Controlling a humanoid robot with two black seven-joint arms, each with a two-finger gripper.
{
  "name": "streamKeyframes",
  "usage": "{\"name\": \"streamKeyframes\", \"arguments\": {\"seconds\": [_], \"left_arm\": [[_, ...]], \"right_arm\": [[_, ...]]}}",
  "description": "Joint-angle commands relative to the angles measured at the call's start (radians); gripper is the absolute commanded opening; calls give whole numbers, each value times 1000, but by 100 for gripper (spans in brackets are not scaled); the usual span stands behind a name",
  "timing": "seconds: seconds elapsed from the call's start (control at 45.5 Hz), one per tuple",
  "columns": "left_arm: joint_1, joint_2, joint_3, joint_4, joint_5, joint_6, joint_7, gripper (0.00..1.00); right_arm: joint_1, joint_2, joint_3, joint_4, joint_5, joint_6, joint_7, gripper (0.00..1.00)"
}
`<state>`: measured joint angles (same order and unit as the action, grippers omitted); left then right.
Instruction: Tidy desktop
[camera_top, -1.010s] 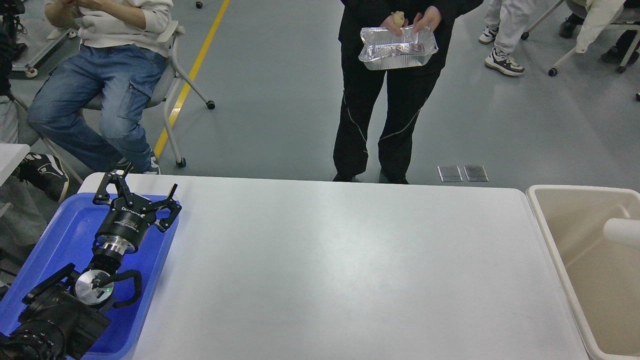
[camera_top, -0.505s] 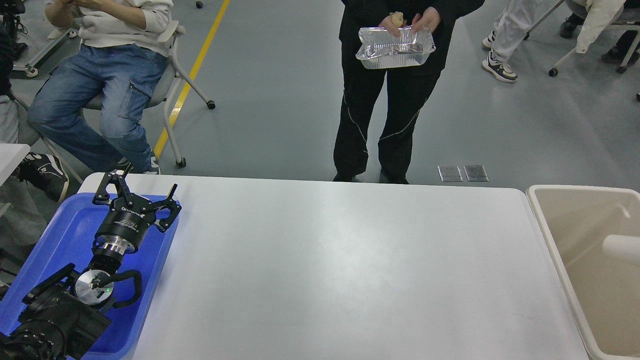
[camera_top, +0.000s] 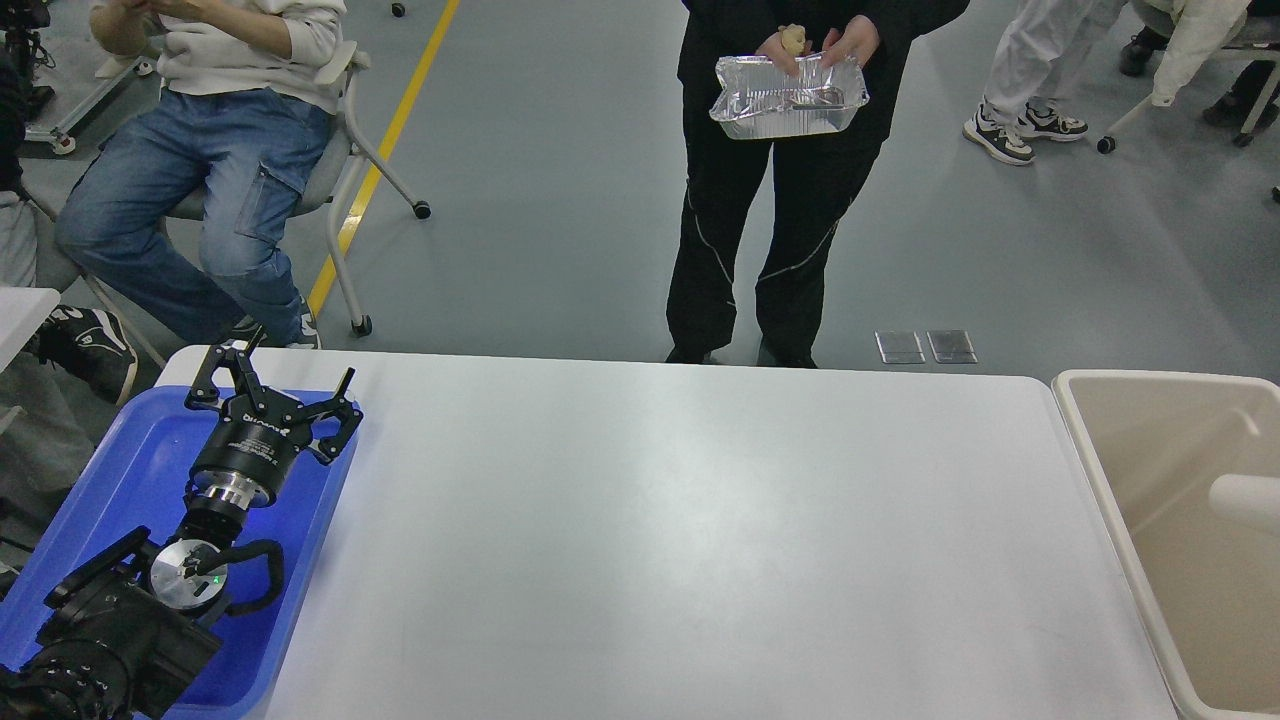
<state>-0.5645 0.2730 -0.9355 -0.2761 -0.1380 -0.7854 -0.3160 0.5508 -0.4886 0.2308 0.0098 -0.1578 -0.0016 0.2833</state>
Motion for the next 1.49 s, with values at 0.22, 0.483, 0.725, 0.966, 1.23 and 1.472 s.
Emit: {"name": "streamKeyframes", "arguments": {"seconds": [0.22,0.483,0.725,0.966,1.23,1.472], "left_arm": [[0,0,0,0,0,0,0,100],[0,0,0,0,0,0,0,100],[0,0,0,0,0,0,0,100],[0,0,0,0,0,0,0,100],[0,0,0,0,0,0,0,100],[0,0,0,0,0,0,0,100]], "right_arm": [[1,1,2,-2,1,-21,2,86],[1,1,4,-2,1,-25,2,93],[12,-1,19,-2,1,-61,5,97],[26,-7,21,-1,3,-63,7,98],[41,-15,4,-2,1,-57,5,100],[60,-15,1,1,1,-48,5,100]]}}
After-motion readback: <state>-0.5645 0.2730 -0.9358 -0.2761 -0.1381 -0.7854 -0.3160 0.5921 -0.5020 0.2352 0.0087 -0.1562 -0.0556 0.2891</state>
